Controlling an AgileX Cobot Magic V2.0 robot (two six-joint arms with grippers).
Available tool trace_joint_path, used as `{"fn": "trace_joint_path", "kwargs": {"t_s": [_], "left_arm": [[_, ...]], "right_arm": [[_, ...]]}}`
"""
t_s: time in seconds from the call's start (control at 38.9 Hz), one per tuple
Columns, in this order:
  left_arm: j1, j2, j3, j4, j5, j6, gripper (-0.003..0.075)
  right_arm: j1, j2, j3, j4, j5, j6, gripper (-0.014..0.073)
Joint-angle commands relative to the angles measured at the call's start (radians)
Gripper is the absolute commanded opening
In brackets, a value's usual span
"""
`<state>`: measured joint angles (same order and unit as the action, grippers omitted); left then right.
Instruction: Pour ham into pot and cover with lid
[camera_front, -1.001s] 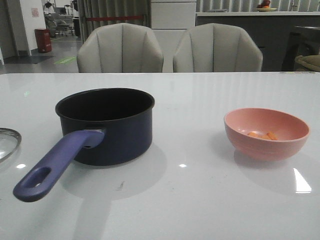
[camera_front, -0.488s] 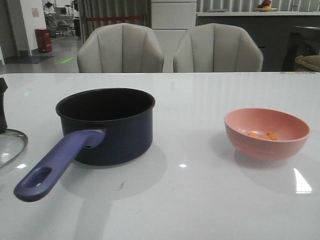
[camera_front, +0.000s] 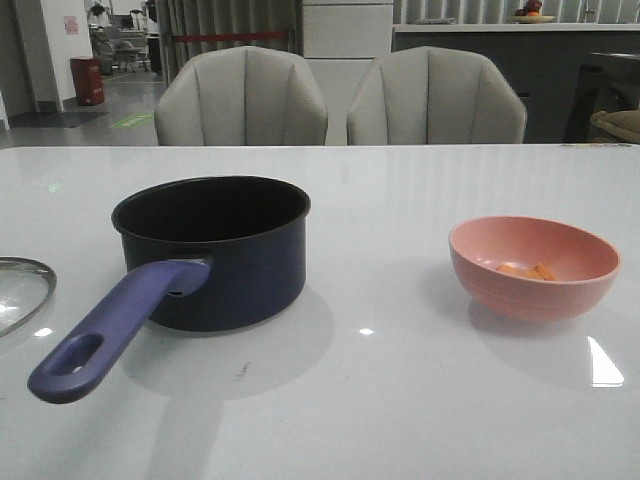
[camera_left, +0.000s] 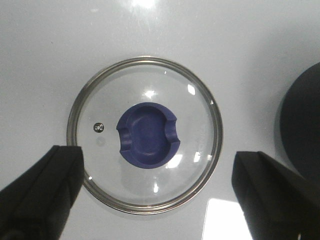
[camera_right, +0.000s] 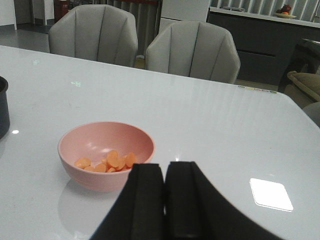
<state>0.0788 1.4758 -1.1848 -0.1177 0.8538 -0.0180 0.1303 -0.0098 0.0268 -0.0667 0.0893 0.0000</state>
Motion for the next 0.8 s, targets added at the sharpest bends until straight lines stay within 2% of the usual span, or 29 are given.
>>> {"fn": "trace_joint_path", "kwargs": {"t_s": [0.0, 0.23, 0.44, 0.64, 0.77], "left_arm": [[-0.005, -0.158, 0.045, -0.005, -0.097, 0.001, 0.0617], [-0.025, -0.461, 0.262, -0.031, -0.339, 0.001, 0.0617], [-0.148, -0.713, 0.465, 0.002, -0.559, 0.001, 0.0617], [-0.272, -0.959, 0.64, 0.054, -0.635, 0.001, 0.0617], [-0.295, -1.096, 0.737, 0.068, -0.681, 0.001, 0.0617]], "right_arm": [[-0.004, -0.021, -0.006, -0.012, -0.076, -0.005, 0.0147], [-0.004, -0.02, -0.006, -0.012, -0.076, -0.005, 0.0147], [-0.004, -0.02, -0.006, -0.012, -0.076, -0.005, 0.0147], [-0.004, -0.02, -0.006, -0.012, -0.076, -0.005, 0.0147], [-0.004, -0.02, -0.006, -0.012, -0.083, -0.005, 0.0147]]}}
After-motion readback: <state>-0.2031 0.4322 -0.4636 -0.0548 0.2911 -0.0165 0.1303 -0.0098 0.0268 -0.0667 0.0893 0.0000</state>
